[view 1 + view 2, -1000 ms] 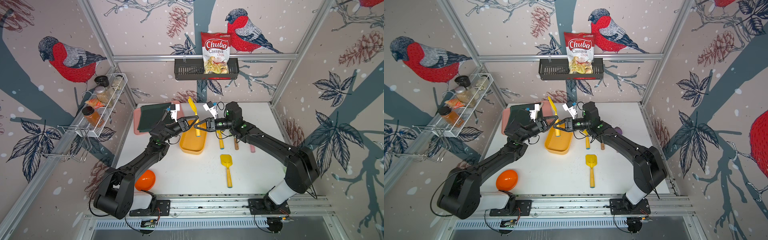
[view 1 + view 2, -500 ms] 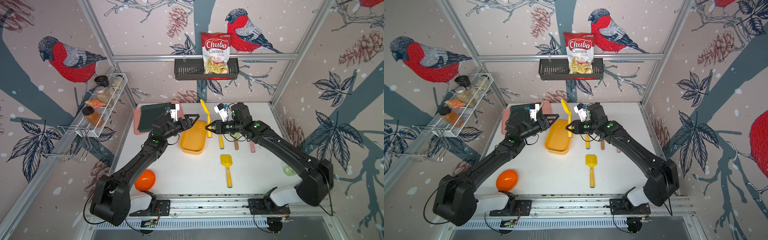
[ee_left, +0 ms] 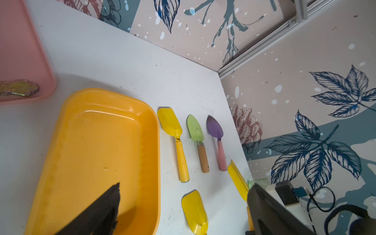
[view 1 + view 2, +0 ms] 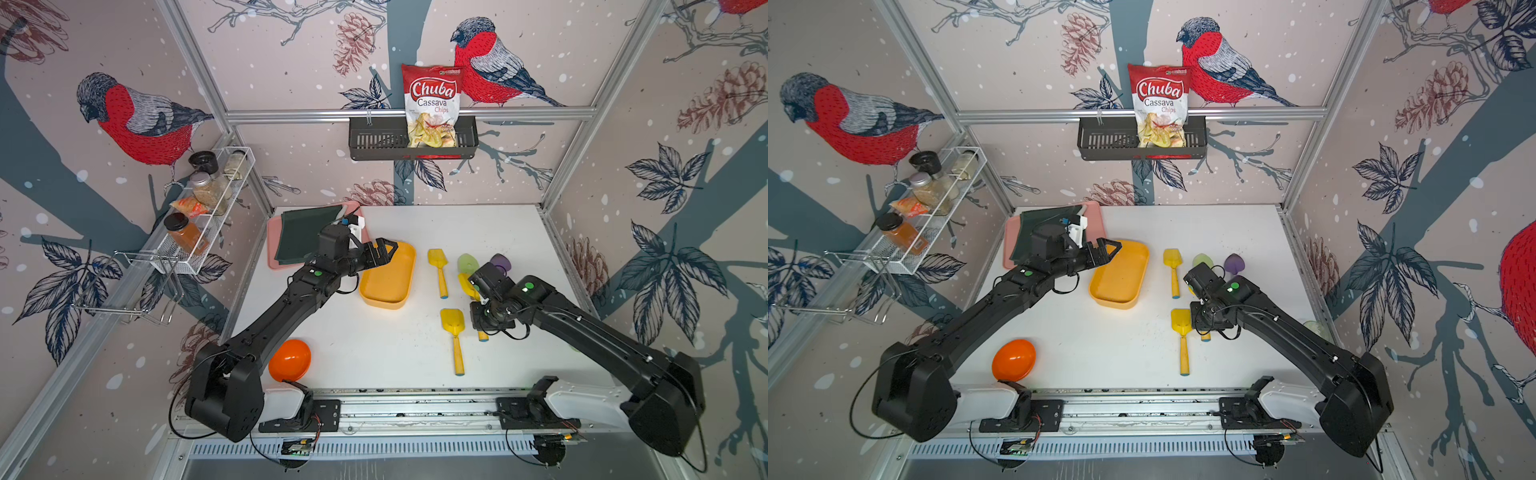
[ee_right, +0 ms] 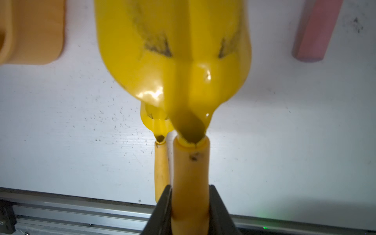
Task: Take the shovel out of the storage box
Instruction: Place the shovel at the center of the board.
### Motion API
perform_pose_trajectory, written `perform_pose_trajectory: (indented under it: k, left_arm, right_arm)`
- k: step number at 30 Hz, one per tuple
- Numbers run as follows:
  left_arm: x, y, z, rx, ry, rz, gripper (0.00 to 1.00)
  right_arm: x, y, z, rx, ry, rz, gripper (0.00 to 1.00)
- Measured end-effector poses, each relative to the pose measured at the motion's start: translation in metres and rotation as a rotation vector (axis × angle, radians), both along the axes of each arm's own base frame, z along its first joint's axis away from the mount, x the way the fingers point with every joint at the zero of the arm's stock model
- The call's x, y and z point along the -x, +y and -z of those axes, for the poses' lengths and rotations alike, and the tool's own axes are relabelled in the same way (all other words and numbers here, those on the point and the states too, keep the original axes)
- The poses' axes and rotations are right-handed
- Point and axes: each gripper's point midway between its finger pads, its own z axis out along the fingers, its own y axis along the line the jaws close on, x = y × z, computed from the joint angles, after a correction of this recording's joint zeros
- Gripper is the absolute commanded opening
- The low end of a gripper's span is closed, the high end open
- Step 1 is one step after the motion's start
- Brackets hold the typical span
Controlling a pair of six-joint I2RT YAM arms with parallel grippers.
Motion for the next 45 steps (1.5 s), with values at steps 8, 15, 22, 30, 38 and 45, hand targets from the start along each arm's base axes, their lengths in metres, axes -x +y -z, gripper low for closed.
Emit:
perform_pose_trajectory:
  k: [8, 15, 22, 30, 38, 45]
  left_arm:
    - [0.003, 0.0, 0.02, -0.033, 0.042, 0.005, 0.99]
    - [0.004, -0.001, 0.022, -0.037, 0.044, 0.013, 0.99]
    - [0.004, -0.002, 0.026, -0.037, 0.051, 0.02, 0.99]
    - [0.005, -0.003, 0.033, -0.038, 0.067, 0.026, 0.99]
    - [0.005, -0.003, 0.035, -0.037, 0.065, 0.027, 0.99]
    - [0.006, -0.003, 0.037, -0.038, 0.069, 0.028, 0.99]
  right_arm:
    - [0.04, -0.031, 0.047, 0.097, 0.125, 0.05, 0.12]
    - [0.045, -0.035, 0.072, 0.114, 0.153, 0.06, 0.12]
    - [0.045, -0.033, 0.085, 0.105, 0.154, 0.059, 0.12]
    - [0.045, -0.033, 0.096, 0.105, 0.154, 0.057, 0.17]
    - [0.047, -0.029, 0.101, 0.107, 0.16, 0.051, 0.25]
    - [0.051, -0.028, 0.103, 0.114, 0.171, 0.044, 0.3]
